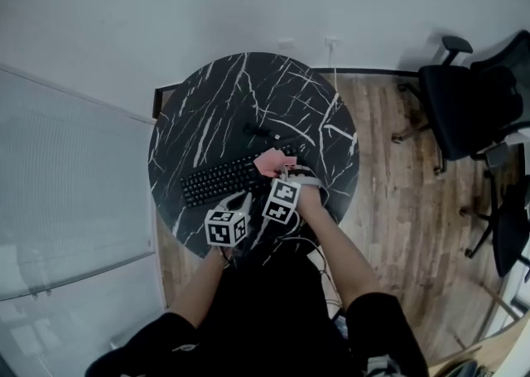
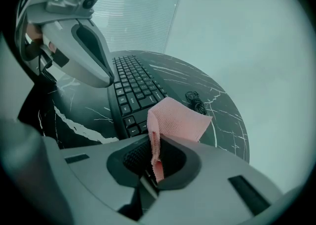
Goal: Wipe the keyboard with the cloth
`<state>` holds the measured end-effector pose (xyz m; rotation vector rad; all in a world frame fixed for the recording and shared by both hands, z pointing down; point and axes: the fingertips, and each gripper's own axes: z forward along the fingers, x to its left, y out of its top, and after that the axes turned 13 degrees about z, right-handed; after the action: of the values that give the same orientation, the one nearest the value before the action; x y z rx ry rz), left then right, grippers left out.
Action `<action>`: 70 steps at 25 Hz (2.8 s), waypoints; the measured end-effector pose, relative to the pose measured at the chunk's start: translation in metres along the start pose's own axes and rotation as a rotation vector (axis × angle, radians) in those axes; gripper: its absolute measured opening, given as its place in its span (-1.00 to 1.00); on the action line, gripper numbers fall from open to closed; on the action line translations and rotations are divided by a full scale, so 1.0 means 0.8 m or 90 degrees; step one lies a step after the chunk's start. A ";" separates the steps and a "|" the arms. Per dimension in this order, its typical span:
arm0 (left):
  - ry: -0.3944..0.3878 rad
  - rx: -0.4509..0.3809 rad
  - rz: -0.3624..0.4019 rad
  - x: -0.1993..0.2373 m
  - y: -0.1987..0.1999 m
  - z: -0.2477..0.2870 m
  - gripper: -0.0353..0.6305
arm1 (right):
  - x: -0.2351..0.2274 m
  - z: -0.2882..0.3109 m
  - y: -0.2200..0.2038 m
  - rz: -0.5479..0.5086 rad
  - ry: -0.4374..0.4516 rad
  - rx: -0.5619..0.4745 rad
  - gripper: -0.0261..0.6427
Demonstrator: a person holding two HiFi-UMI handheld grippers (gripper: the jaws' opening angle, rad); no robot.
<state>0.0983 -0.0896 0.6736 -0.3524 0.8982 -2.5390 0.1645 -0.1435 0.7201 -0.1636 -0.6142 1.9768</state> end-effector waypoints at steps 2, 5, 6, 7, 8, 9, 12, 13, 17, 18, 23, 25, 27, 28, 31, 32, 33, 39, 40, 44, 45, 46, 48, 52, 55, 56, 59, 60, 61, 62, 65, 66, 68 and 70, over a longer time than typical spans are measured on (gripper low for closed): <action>0.000 0.002 0.004 -0.003 -0.007 -0.006 -0.90 | 0.008 -0.002 -0.004 0.011 0.000 -0.001 -0.88; -0.003 0.012 0.012 -0.007 -0.024 -0.011 -0.90 | 0.020 -0.005 -0.011 0.035 -0.016 -0.010 -0.89; -0.007 0.016 0.014 -0.008 -0.030 -0.012 -0.90 | 0.022 -0.006 -0.014 0.046 -0.024 -0.012 -0.89; -0.010 0.021 0.016 -0.009 -0.035 -0.013 -0.90 | 0.024 -0.007 -0.017 0.058 -0.029 -0.010 -0.89; -0.013 0.024 0.017 -0.010 -0.039 -0.015 -0.90 | 0.027 -0.008 -0.020 0.070 -0.029 -0.007 -0.89; -0.015 0.024 0.017 -0.010 -0.042 -0.018 -0.90 | 0.031 -0.009 -0.022 0.080 -0.025 -0.002 -0.89; -0.014 0.016 0.014 -0.007 -0.047 -0.027 -0.90 | 0.046 -0.010 -0.030 0.102 -0.017 0.006 -0.89; -0.014 0.011 0.013 -0.007 -0.047 -0.029 -0.90 | 0.050 -0.010 -0.034 0.107 -0.018 0.008 -0.89; -0.010 -0.018 0.003 0.000 -0.048 -0.047 -0.90 | 0.057 -0.019 -0.033 0.150 -0.042 -0.009 -0.89; -0.005 -0.031 -0.004 0.005 -0.048 -0.055 -0.90 | 0.059 -0.025 -0.026 0.169 -0.049 -0.025 -0.89; 0.035 -0.092 -0.006 0.032 -0.043 -0.097 -0.90 | 0.069 -0.066 0.021 0.360 -0.069 -0.169 -0.89; 0.052 -0.115 -0.004 0.042 -0.040 -0.116 -0.90 | 0.075 -0.090 0.039 0.477 -0.058 -0.249 -0.89; 0.065 -0.139 -0.007 0.050 -0.035 -0.135 -0.90 | 0.083 -0.115 0.054 0.537 -0.064 -0.310 -0.89; 0.067 -0.152 -0.008 0.052 -0.032 -0.145 -0.90 | 0.086 -0.127 0.060 0.542 -0.078 -0.331 -0.89; 0.070 -0.194 -0.004 0.052 -0.020 -0.176 -0.90 | 0.097 -0.169 0.079 0.553 -0.123 -0.385 -0.89; 0.072 -0.210 -0.001 0.051 -0.017 -0.188 -0.90 | 0.100 -0.186 0.088 0.561 -0.137 -0.408 -0.89; 0.075 -0.227 0.004 0.051 -0.012 -0.202 -0.90 | 0.102 -0.206 0.097 0.565 -0.152 -0.431 -0.89; 0.097 -0.345 0.049 0.042 0.022 -0.296 -0.90 | 0.125 -0.324 0.148 0.525 -0.234 -0.533 -0.89; 0.096 -0.361 0.056 0.036 0.024 -0.311 -0.90 | 0.133 -0.341 0.150 0.517 -0.247 -0.544 -0.89; 0.095 -0.411 0.089 0.010 0.024 -0.367 -0.90 | 0.160 -0.405 0.158 0.482 -0.290 -0.580 -0.89; 0.096 -0.421 0.093 0.006 0.025 -0.378 -0.90 | 0.165 -0.420 0.162 0.473 -0.298 -0.590 -0.89; 0.096 -0.431 0.097 0.000 0.027 -0.388 -0.90 | 0.170 -0.434 0.165 0.463 -0.306 -0.598 -0.89; 0.093 -0.448 0.108 -0.012 0.031 -0.406 -0.90 | 0.176 -0.460 0.168 0.444 -0.323 -0.605 -0.89; 0.098 -0.483 0.131 -0.034 0.047 -0.439 -0.90 | 0.175 -0.504 0.171 0.422 -0.342 -0.633 -0.89; 0.116 -0.509 0.147 -0.040 0.069 -0.461 -0.90 | 0.165 -0.532 0.175 0.404 -0.350 -0.661 -0.89; 0.124 -0.517 0.150 -0.041 0.077 -0.467 -0.90 | 0.162 -0.540 0.175 0.395 -0.353 -0.669 -0.89; 0.134 -0.537 0.143 -0.055 0.097 -0.480 -0.90 | 0.156 -0.572 0.170 0.357 -0.368 -0.686 -0.89; 0.133 -0.546 0.140 -0.062 0.103 -0.483 -0.90 | 0.155 -0.581 0.166 0.342 -0.376 -0.687 -0.89; 0.134 -0.555 0.140 -0.071 0.110 -0.486 -0.90 | 0.154 -0.589 0.162 0.330 -0.382 -0.687 -0.89; 0.135 -0.561 0.143 -0.079 0.116 -0.487 -0.90 | 0.152 -0.595 0.157 0.322 -0.385 -0.687 -0.89; 0.131 -0.568 0.156 -0.104 0.128 -0.489 -0.90 | 0.150 -0.608 0.146 0.311 -0.388 -0.685 -0.89; 0.128 -0.568 0.160 -0.111 0.131 -0.487 -0.90 | 0.149 -0.611 0.142 0.306 -0.389 -0.683 -0.89; 0.128 -0.567 0.168 -0.125 0.135 -0.485 -0.90 | 0.147 -0.615 0.132 0.302 -0.385 -0.680 -0.89; 0.132 -0.564 0.172 -0.137 0.138 -0.484 -0.90 | 0.146 -0.618 0.121 0.308 -0.375 -0.678 -0.89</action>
<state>0.0852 0.0922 0.2983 -0.1915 1.9769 -1.8255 0.2146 0.0962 0.2647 -0.4038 -2.1456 1.9270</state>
